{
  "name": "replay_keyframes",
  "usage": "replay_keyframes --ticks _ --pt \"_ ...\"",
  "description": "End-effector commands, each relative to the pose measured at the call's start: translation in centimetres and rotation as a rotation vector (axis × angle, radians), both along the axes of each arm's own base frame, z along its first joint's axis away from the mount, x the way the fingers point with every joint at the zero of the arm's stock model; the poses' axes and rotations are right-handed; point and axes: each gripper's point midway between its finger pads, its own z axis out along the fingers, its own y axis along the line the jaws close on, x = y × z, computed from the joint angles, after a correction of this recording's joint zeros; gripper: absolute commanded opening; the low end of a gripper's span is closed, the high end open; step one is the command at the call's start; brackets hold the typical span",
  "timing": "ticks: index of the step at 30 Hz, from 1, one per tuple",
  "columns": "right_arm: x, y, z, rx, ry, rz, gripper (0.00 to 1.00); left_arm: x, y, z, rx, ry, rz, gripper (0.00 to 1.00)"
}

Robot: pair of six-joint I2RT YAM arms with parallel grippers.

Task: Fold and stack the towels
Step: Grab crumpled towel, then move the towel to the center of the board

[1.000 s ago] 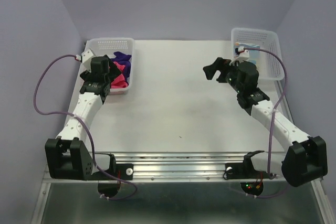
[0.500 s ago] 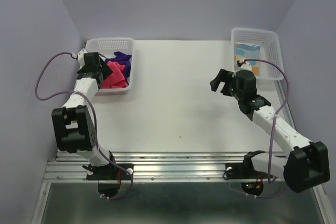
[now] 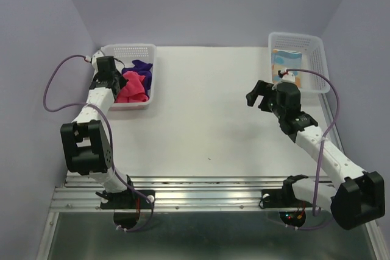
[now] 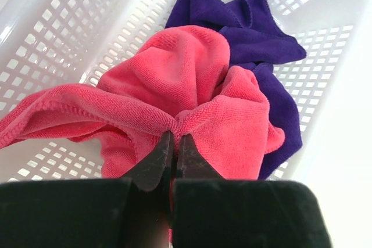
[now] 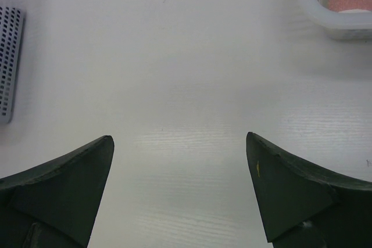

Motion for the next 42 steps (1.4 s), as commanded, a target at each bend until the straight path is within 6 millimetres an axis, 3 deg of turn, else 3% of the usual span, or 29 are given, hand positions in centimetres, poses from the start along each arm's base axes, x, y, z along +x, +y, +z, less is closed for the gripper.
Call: replay_keyframes --ticks 1,3,9,11,12,13,14,16,17,20,22,23,25,26,29,30,33,38,39,40,41,42 --pt "-0.3 -0.5 1.7 -0.003 -0.063 -0.010 1.00 0.2 -0.3 8.1 0.022 -0.238 -0.045 0.00" --pt "-0.5 -0.4 2.0 0.000 -0.074 0.001 1.00 -0.2 -0.6 10.9 0.024 -0.306 -0.053 0.00" --pt "-1.0 -0.2 3.2 0.048 -0.141 0.007 1.00 -3.1 -1.1 24.1 0.039 -0.614 -0.054 0.00" --pt "-1.0 -0.6 5.2 0.076 -0.231 -0.019 1.00 -3.6 -1.6 27.6 0.042 -0.684 -0.082 0.00" --pt "-1.1 -0.7 6.0 0.094 -0.261 -0.028 1.00 -4.2 -2.1 31.3 0.046 -0.757 -0.111 0.00" --pt "-1.3 -0.8 7.5 0.118 -0.313 -0.031 1.00 -4.0 -3.1 32.2 0.031 -0.769 -0.165 0.00" --pt "-1.5 -0.9 7.8 0.131 -0.330 -0.035 1.00 -4.7 -4.9 35.2 0.011 -0.829 -0.260 0.00" --pt "-2.0 -1.1 9.1 0.185 -0.366 -0.055 1.00 -5.2 -7.3 37.2 -0.010 -0.872 -0.357 0.00" --pt "-2.1 -1.3 9.2 0.202 -0.368 -0.075 1.00 -6.0 -8.4 39.3 -0.009 -0.915 -0.393 0.00" --pt "-2.5 -1.2 9.5 0.230 -0.386 -0.067 1.00 -7.6 -12.4 42.4 -0.028 -0.987 -0.486 0.00" --pt "-2.6 -1.3 9.6 0.222 -0.387 -0.072 1.00 -8.6 -15.0 43.7 -0.026 -1.018 -0.566 0.00" --pt "-2.7 -1.8 9.4 0.212 -0.377 -0.095 1.00 -9.2 -17.7 43.8 -0.056 -1.023 -0.658 0.00" --pt "-2.7 -2.4 9.0 0.199 -0.346 -0.134 1.00 -10.8 -20.4 45.3 -0.084 -1.060 -0.762 0.00" --pt "-2.6 -3.2 8.8 0.192 -0.337 -0.180 1.00 -11.9 -22.7 45.8 -0.117 -1.075 -0.850 0.00" --pt "-3.0 -4.3 8.0 0.157 -0.282 -0.237 1.00 -12.8 -26.2 46.0 -0.154 -1.080 -0.973 0.00" --pt "-3.1 -5.0 7.8 0.146 -0.271 -0.279 1.00 -13.8 -27.4 46.9 -0.169 -1.102 -1.017 0.00" --pt "-3.8 -6.7 7.6 0.129 -0.234 -0.374 1.00 -13.8 -29.2 47.1 -0.195 -1.101 -1.092 0.00" --pt "-5.8 -8.9 8.2 0.108 -0.258 -0.463 1.00 -12.5 -30.4 44.4 -0.190 -1.042 -1.135 0.00" --pt "-6.0 -9.2 8.2 0.106 -0.263 -0.472 1.00 -11.1 -31.0 40.7 -0.194 -0.962 -1.133 0.00" --pt "-6.3 -9.4 8.0 0.105 -0.265 -0.479 1.00 -10.7 -31.1 38.6 -0.183 -0.928 -1.132 0.00" --pt "-6.7 -9.6 8.2 0.109 -0.278 -0.481 1.00 -9.9 -30.9 34.1 -0.185 -0.855 -1.104 0.00" --pt "-6.8 -9.6 8.2 0.110 -0.280 -0.483 1.00 -10.5 -30.2 35.6 -0.175 -0.902 -1.078 0.00"
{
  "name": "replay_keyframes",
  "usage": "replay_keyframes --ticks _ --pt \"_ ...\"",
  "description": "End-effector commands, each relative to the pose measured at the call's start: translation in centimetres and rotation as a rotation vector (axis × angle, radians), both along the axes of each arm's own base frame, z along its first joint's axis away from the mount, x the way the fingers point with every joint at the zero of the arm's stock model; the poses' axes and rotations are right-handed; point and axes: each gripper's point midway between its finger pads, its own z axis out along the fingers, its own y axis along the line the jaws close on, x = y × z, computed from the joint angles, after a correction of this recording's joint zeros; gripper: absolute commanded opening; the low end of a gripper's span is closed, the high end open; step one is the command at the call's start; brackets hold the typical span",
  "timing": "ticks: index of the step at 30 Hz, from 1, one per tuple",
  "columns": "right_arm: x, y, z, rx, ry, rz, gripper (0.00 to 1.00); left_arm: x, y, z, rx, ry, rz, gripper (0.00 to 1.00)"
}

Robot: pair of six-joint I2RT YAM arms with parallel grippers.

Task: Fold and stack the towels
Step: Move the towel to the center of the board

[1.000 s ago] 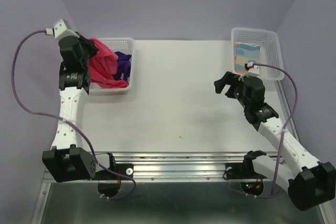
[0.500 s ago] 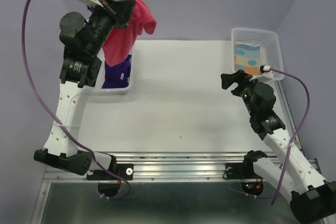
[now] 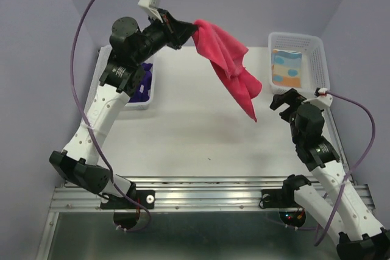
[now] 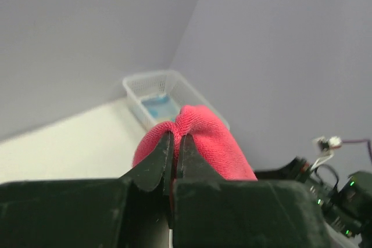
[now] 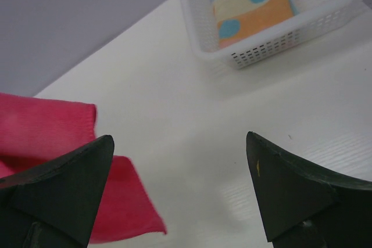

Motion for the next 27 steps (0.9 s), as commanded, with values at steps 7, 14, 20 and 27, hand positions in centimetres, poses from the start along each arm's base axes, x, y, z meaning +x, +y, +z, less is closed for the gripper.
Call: replay_keyframes --ticks 7,14,20,27 --pt "0.4 0.9 0.4 -0.062 0.050 0.074 1.00 3.0 7.3 -28.5 0.227 0.510 0.333 0.60" --pt "3.1 5.4 -4.7 -0.041 0.205 0.268 1.00 1.5 7.6 -32.4 0.239 0.614 0.320 0.99" --pt "3.5 6.1 -8.0 -0.032 0.283 0.280 1.00 -0.6 6.2 -35.2 0.264 0.689 0.285 0.99" --pt "3.9 8.0 -10.9 -0.040 0.360 0.345 1.00 -6.0 -0.3 -39.7 0.368 0.820 0.139 0.99"
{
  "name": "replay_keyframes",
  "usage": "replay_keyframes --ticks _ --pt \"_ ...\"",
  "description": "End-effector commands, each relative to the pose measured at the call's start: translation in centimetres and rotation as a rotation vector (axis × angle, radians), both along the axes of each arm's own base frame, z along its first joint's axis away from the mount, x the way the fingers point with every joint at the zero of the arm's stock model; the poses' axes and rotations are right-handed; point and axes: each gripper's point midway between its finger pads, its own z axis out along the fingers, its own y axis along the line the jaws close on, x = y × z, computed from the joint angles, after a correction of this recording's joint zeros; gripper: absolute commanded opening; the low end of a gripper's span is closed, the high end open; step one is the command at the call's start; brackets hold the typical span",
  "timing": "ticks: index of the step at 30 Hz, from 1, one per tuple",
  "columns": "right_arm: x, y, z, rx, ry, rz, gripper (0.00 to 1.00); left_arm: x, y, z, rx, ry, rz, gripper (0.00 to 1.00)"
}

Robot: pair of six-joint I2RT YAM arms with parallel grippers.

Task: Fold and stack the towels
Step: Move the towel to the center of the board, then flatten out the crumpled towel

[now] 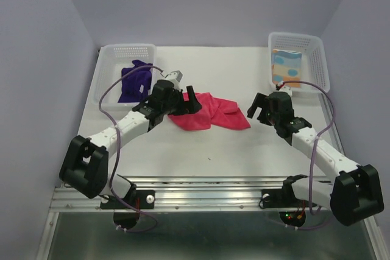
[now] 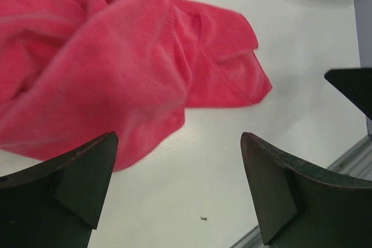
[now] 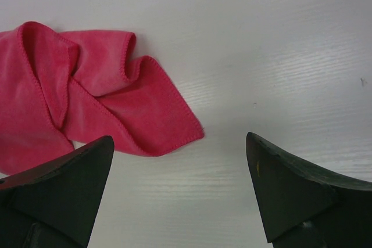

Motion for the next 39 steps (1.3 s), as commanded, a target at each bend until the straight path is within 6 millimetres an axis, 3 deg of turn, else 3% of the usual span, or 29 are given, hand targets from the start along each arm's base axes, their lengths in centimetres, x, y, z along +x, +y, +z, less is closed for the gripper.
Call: replay_keyframes --ticks 1,3,4,6,8,10,11,15,17,19,20,22,23,25,26,32,35,39 --pt "1.3 2.2 1.1 0.036 -0.055 0.067 1.00 -3.7 -2.8 -3.0 0.021 0.101 -0.050 0.99" --pt "2.1 3.5 2.2 0.051 -0.089 0.116 1.00 -5.5 -3.2 -4.5 0.014 0.157 -0.032 0.99" --pt "2.6 3.9 1.9 0.047 -0.080 0.131 1.00 -6.0 -3.3 -4.8 0.007 0.168 -0.026 0.99" --pt "4.0 5.3 3.5 0.075 -0.121 0.166 1.00 -6.3 -3.4 -5.8 -0.015 0.209 0.019 0.99" --pt "5.1 6.6 3.3 0.094 -0.121 0.194 1.00 -5.8 -3.6 -6.9 -0.016 0.226 0.058 0.99" --pt "6.5 8.2 5.0 0.132 -0.160 0.230 1.00 -4.9 -4.1 -7.0 -0.020 0.234 0.088 0.99" --pt "6.8 9.2 4.0 0.132 -0.129 0.257 1.00 -4.3 -4.1 -8.1 0.008 0.245 0.112 0.99" --pt "7.9 10.5 3.9 0.139 -0.123 0.269 1.00 -2.4 -5.4 -8.0 0.046 0.242 0.138 0.97" --pt "8.2 10.5 3.6 0.139 -0.121 0.260 1.00 -2.2 -4.9 -9.3 0.114 0.260 0.194 0.95" --pt "8.4 10.2 3.4 0.135 -0.121 0.241 1.00 -1.9 -5.6 -9.0 0.133 0.253 0.202 0.94" --pt "8.4 10.1 3.2 0.132 -0.118 0.236 1.00 -2.0 -4.9 -10.1 0.191 0.272 0.238 0.93" --pt "8.4 9.8 2.9 0.119 -0.112 0.223 1.00 -2.1 -5.5 -10.1 0.237 0.269 0.259 0.92" --pt "8.3 9.7 2.6 0.112 -0.105 0.218 1.00 -2.5 -4.5 -11.4 0.305 0.295 0.302 0.92" --pt "8.3 9.2 2.5 0.098 -0.110 0.202 1.00 -2.6 -4.7 -11.4 0.345 0.296 0.329 0.91" --pt "8.3 9.1 2.5 0.093 -0.110 0.198 1.00 -2.9 -3.4 -12.3 0.417 0.301 0.368 0.91" --pt "8.2 8.7 2.4 0.086 -0.117 0.187 1.00 -2.8 -3.3 -13.1 0.456 0.307 0.415 0.85" --pt "7.9 8.6 2.0 0.078 -0.109 0.185 1.00 -2.7 -4.0 -14.1 0.473 0.323 0.392 0.70" --pt "8.0 8.4 1.7 0.070 -0.104 0.174 1.00 -2.8 -4.1 -14.9 0.491 0.329 0.395 0.70"
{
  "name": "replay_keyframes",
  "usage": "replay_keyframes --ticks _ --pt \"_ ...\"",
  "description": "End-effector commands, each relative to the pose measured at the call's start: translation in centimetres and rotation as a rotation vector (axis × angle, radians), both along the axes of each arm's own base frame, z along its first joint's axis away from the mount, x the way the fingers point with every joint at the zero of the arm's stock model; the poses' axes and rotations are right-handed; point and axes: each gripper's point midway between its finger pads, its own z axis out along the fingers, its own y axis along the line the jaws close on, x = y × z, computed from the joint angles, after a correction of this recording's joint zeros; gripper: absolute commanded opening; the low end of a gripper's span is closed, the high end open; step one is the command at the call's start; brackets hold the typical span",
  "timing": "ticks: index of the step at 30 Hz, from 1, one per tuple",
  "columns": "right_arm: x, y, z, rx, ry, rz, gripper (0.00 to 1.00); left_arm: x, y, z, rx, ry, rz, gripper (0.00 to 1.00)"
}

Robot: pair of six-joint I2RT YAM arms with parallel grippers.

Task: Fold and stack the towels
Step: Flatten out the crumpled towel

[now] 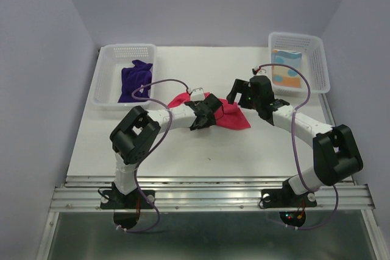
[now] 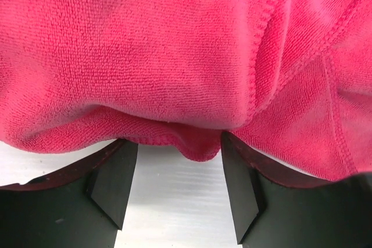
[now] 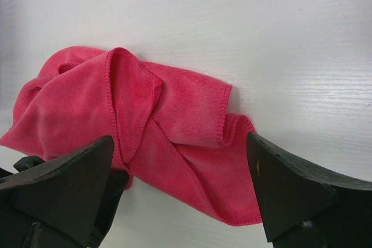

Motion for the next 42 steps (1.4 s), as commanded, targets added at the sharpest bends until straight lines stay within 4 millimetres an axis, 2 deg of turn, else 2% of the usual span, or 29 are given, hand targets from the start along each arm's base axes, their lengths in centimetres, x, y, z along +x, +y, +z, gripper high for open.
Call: replay_keyframes --ticks 1,2,5,6,8,10,11,12,15,19,20,21,22,23,25,27,29,30,37,40,42 --pt "0.9 0.0 1.5 0.008 -0.069 -0.019 1.00 -1.0 1.3 -2.4 0.087 0.061 0.020 0.70" --pt "1.0 0.0 1.5 0.008 -0.071 -0.021 1.00 -1.1 1.4 -2.6 0.091 0.066 0.018 0.70" --pt "1.0 -0.1 1.4 0.001 -0.069 -0.023 1.00 -1.2 1.2 -3.0 0.110 0.066 0.007 0.58" --pt "1.0 -0.2 1.4 0.000 -0.069 -0.025 1.00 -1.3 1.3 -3.0 0.118 0.069 0.001 0.49" --pt "1.1 -0.3 1.3 -0.004 -0.069 -0.031 1.00 -1.7 1.2 -3.2 0.129 0.073 -0.012 0.44" --pt "1.2 -0.1 1.4 -0.003 -0.072 -0.018 1.00 -2.3 1.4 -3.6 0.136 0.090 -0.028 0.30" --pt "1.3 0.1 1.3 -0.004 -0.071 -0.007 1.00 -2.6 1.2 -3.4 0.121 0.095 -0.035 0.19" --pt "1.3 0.4 1.3 -0.001 -0.070 0.004 1.00 -2.8 1.2 -3.5 0.113 0.103 -0.041 0.00" --pt "1.6 1.4 1.4 0.001 -0.069 0.051 1.00 -3.5 1.3 -3.0 0.080 0.100 -0.071 0.00" --pt "1.8 3.1 1.5 -0.015 -0.064 0.098 1.00 -4.8 1.5 -0.9 -0.015 0.056 -0.133 0.00" --pt "1.9 3.3 1.3 -0.016 -0.061 0.102 1.00 -4.9 1.8 -1.5 -0.015 0.056 -0.132 0.00" --pt "1.9 3.9 0.8 -0.023 -0.052 0.118 0.99 -5.2 1.3 -0.2 -0.061 0.039 -0.160 0.00" --pt "2.0 4.3 0.8 -0.030 -0.053 0.130 0.99 -5.9 1.7 -0.4 -0.067 0.046 -0.174 0.00" --pt "2.1 5.2 1.3 -0.036 -0.059 0.150 0.99 -5.9 1.4 0.6 -0.103 0.027 -0.187 0.00" --pt "2.2 6.1 0.5 -0.059 -0.047 0.167 0.99 -6.5 2.1 0.3 -0.105 0.033 -0.189 0.00" --pt "2.5 7.5 0.9 -0.059 -0.060 0.189 0.99 -6.7 2.4 0.5 -0.123 0.032 -0.189 0.00" --pt "1.9 8.1 -0.7 -0.084 -0.010 0.205 0.99 -7.0 3.0 0.0 -0.134 0.047 -0.181 0.00" --pt "2.2 8.4 -0.8 -0.085 -0.010 0.203 0.99 -7.1 3.2 -0.1 -0.139 0.049 -0.180 0.00" --pt "2.9 8.0 -2.8 -0.131 0.032 0.153 0.94 -7.6 5.2 -0.8 -0.151 0.060 -0.141 0.00" --pt "2.9 7.7 -3.8 -0.151 0.055 0.142 0.88 -7.5 5.5 -0.7 -0.155 0.056 -0.136 0.00" --pt "3.0 7.3 -4.3 -0.164 0.059 0.122 0.80 -7.3 5.6 -0.6 -0.156 0.054 -0.131 0.00"
